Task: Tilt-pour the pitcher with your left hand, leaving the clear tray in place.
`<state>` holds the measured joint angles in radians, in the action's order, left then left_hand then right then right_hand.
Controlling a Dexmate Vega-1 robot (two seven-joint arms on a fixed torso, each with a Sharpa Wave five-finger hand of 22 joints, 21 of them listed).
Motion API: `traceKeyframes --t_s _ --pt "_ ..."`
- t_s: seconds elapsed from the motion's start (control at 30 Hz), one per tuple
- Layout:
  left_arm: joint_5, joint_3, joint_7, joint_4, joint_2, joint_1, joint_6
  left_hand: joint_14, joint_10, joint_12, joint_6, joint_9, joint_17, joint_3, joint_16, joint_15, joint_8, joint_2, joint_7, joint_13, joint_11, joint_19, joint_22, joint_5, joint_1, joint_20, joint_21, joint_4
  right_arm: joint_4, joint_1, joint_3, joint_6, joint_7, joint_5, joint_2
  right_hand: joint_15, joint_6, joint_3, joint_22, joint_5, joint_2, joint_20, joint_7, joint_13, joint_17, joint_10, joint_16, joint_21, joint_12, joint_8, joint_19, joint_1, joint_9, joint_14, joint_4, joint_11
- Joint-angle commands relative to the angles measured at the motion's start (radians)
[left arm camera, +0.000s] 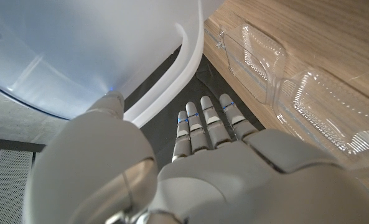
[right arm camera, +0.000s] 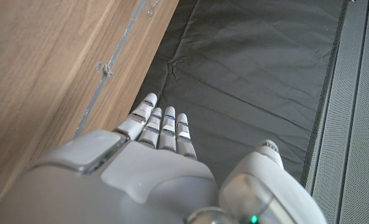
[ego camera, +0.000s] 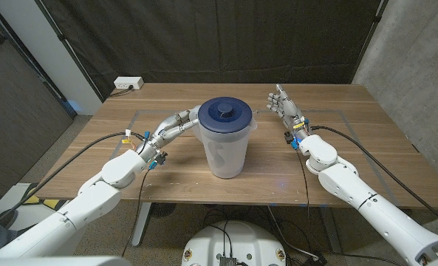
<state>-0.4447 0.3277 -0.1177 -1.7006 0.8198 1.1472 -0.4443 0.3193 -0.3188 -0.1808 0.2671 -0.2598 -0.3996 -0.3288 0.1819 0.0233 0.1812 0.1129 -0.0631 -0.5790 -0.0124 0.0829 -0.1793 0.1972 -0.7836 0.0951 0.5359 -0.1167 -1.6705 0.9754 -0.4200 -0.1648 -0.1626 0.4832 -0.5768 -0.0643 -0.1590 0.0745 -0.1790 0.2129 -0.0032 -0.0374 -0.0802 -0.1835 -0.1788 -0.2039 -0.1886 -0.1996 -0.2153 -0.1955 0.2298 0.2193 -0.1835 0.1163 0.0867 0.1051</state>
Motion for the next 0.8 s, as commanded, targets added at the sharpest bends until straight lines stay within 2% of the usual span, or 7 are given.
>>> traceKeyframes --t_s 0.03,0.27,0.43,0.6,0.8 --pt "0.005 -0.043 0.021 -0.051 0.043 0.054 -0.014 -0.008 0.004 -0.006 -0.003 0.001 -0.001 0.004 0.008 0.0 0.006 -0.004 -0.002 0.001 -0.004 -0.006 -0.005 0.002 -0.002 0.005 -0.003 -0.002 0.002 -0.003 -0.005 -0.006 -0.004 -0.005 0.004 0.002 -0.005 -0.005 -0.003 -0.001 0.006 -0.017 -0.003 -0.004 -0.005 -0.006 0.001 -0.002 -0.002 -0.001 0.01 0.006 -0.005 0.006 0.005 -0.003" --pt "0.007 -0.09 0.065 -0.084 0.066 0.121 -0.009 -0.008 0.004 -0.009 -0.002 0.003 0.002 0.006 0.011 0.001 0.009 -0.005 -0.003 0.004 -0.004 -0.008 -0.006 0.003 0.001 0.003 -0.006 -0.003 0.01 -0.016 -0.01 -0.006 0.005 -0.005 0.008 0.003 -0.005 -0.005 -0.003 -0.001 0.007 -0.016 -0.002 -0.004 -0.005 -0.005 0.001 -0.002 -0.001 -0.001 0.01 0.007 -0.005 0.006 0.005 -0.003" --pt "0.004 -0.123 0.097 -0.086 0.056 0.158 -0.026 -0.007 0.002 -0.012 0.0 0.005 0.004 0.008 0.013 0.0 0.011 -0.005 -0.002 0.006 -0.002 -0.008 -0.006 0.003 0.002 0.003 -0.008 -0.003 0.019 -0.027 -0.015 0.0 0.011 -0.002 0.014 0.002 -0.004 -0.006 -0.003 -0.001 0.007 -0.017 -0.002 -0.004 -0.005 -0.005 0.001 -0.002 -0.001 0.0 0.01 0.007 -0.005 0.006 0.005 -0.003" --pt "-0.042 -0.145 0.088 -0.059 0.03 0.162 -0.055 0.0 -0.002 -0.015 0.006 0.007 0.007 0.01 0.018 -0.002 0.015 -0.007 -0.002 0.008 -0.002 -0.007 -0.006 0.004 0.004 0.001 -0.01 -0.004 0.029 -0.037 -0.022 0.001 0.019 -0.004 0.016 0.002 -0.004 -0.006 -0.003 -0.001 0.007 -0.017 -0.002 -0.004 -0.005 -0.006 0.001 -0.002 -0.001 0.0 0.01 0.007 -0.005 0.006 0.005 -0.003" --pt "-0.028 -0.178 0.132 -0.049 0.002 0.158 -0.063 0.018 -0.016 -0.022 0.019 0.011 0.011 0.013 0.027 -0.009 0.022 -0.011 -0.002 0.013 -0.003 0.005 -0.006 0.005 0.009 -0.008 -0.009 -0.006 0.028 -0.032 -0.011 -0.011 0.018 -0.003 0.009 0.007 -0.004 -0.007 -0.003 -0.001 0.007 -0.019 -0.002 -0.004 -0.005 -0.006 0.0 -0.004 -0.001 0.0 0.018 0.007 -0.005 0.009 0.006 -0.003"
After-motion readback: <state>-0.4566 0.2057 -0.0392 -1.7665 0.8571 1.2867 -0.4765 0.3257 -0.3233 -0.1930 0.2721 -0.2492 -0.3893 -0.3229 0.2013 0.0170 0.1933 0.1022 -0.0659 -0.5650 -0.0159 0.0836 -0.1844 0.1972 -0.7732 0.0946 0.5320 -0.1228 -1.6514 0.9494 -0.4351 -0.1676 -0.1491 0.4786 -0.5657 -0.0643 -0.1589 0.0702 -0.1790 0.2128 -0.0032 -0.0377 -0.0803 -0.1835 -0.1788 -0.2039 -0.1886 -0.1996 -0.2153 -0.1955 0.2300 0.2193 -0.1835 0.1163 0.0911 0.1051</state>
